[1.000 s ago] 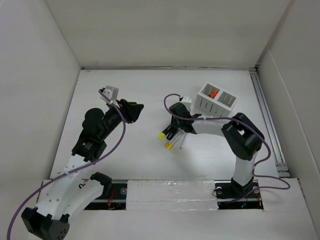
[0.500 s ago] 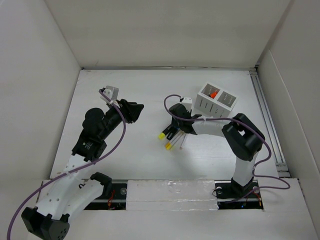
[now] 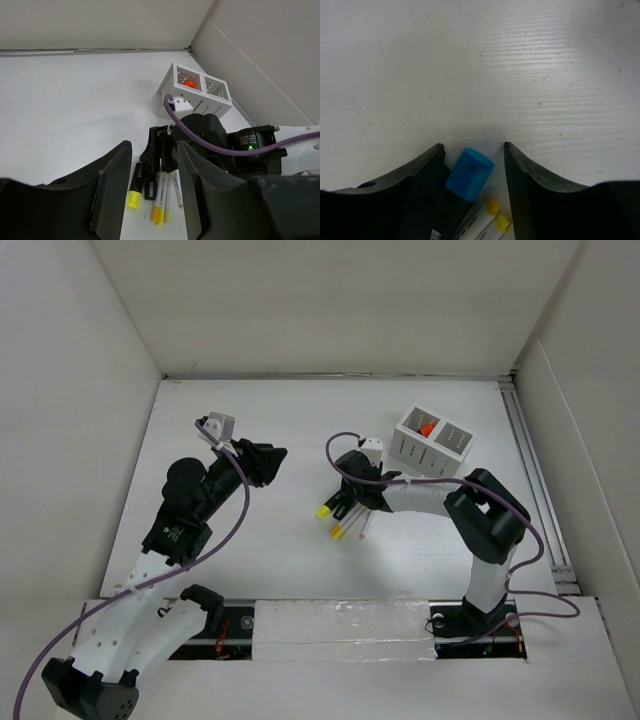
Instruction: Organize the desk
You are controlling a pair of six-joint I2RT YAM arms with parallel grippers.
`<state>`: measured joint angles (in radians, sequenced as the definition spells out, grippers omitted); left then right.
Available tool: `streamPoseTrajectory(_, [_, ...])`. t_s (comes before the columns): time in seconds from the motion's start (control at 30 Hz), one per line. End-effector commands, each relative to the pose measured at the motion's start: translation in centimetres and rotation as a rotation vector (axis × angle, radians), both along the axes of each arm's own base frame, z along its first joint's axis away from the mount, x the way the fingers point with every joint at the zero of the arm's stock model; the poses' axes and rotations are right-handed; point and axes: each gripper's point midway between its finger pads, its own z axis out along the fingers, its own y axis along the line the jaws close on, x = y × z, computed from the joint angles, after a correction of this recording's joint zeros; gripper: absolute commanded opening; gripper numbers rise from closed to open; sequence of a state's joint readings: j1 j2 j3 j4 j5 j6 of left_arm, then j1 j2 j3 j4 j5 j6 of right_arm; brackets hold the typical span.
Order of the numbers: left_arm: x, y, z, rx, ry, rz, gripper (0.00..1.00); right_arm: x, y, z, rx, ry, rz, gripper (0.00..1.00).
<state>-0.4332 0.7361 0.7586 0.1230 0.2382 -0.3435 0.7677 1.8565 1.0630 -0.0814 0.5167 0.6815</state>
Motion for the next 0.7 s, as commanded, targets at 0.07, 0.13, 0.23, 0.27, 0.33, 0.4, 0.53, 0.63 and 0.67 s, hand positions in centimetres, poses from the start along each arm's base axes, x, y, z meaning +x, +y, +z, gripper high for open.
streamPoseTrajectory(0.07, [-0.9, -0.3, 2.4, -0.042, -0.072, -0.033, 0.38, -2.1, -0.6, -0.5, -0.03, 0.059, 0.012, 0.59])
streamPoseTrajectory(0.13, [-0.8, -0.2, 2.4, -0.041, -0.071, -0.025, 0.38, -2.5, -0.4, -0.7, -0.017, 0.079, 0.026, 0.56])
streamPoseTrajectory(0.23, [-0.8, -0.4, 2.4, -0.039, -0.068, -0.036, 0.38, -2.9, 0.1, -0.7, -0.008, 0.087, 0.045, 0.45])
streamPoseTrajectory(0.27, [-0.9, -0.4, 2.3, -0.041, -0.069, -0.038, 0.38, -2.9, 0.2, -0.7, -0.006, 0.089, 0.046, 0.43])
streamPoseTrajectory(0.33, [-1.1, -0.2, 2.7, -0.047, -0.081, -0.03, 0.38, -3.1, 0.4, -1.0, 0.005, 0.101, 0.05, 0.41])
streamPoseTrajectory(0.4, [-1.0, -0.1, 2.6, -0.046, -0.078, -0.024, 0.38, -3.4, 0.9, -1.1, 0.025, 0.12, 0.071, 0.32])
streamPoseTrajectory(0.53, [-1.2, -0.3, 2.6, -0.047, -0.079, -0.038, 0.38, -3.0, 1.6, -1.0, 0.054, 0.102, 0.075, 0.22])
streamPoseTrajectory(0.63, [-1.0, -0.2, 2.5, -0.046, -0.076, -0.029, 0.38, -2.4, 2.4, -0.1, 0.08, 0.083, 0.081, 0.17])
streamPoseTrajectory(0.67, [-1.0, -0.3, 2.5, -0.044, -0.073, -0.035, 0.38, -2.1, 2.8, 0.2, 0.095, 0.075, 0.088, 0.16])
